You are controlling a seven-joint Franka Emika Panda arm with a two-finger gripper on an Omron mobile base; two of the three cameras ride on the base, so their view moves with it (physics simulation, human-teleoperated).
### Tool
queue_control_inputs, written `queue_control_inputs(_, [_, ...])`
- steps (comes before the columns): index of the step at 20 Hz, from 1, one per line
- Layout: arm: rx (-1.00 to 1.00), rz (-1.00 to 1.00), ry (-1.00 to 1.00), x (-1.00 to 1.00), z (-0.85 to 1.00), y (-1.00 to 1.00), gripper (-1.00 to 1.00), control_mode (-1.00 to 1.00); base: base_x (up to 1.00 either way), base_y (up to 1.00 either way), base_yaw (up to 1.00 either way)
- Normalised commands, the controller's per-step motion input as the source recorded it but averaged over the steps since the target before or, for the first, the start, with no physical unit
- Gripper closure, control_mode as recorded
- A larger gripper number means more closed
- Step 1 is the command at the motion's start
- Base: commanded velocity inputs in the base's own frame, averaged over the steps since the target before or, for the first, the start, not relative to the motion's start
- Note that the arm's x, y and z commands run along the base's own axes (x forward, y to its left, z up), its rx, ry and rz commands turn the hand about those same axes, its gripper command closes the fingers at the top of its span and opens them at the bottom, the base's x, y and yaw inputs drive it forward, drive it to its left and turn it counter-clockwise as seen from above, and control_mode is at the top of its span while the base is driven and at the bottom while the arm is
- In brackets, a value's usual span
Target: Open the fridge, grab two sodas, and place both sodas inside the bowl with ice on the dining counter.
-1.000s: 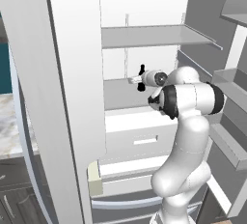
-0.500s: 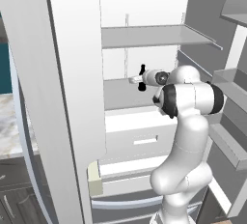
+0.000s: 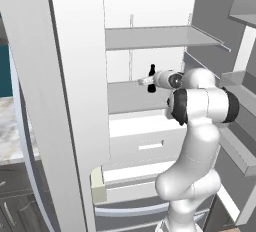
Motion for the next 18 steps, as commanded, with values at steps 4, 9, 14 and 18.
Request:
queue_control_inputs(4, [-0.01, 0.0, -0.08, -1.0, 0.0, 0.08, 1.0, -1.0, 0.0, 0.0, 0.0])
queue_control_inputs(9, [-0.05, 0.0, 0.01, -1.0, 0.0, 0.37, 1.0, -1.0, 0.0, 0.0, 0.0])
queue_control_inputs(14, [-0.04, 0.0, 0.09, -1.0, 0.39, 0.42, 1.0, -1.0, 0.0, 0.0, 0.0])
queue_control_inputs(18, [-0.05, 0.0, 0.15, -0.93, 0.52, 0.42, 1.0, -1.0, 0.0, 0.0, 0.0])
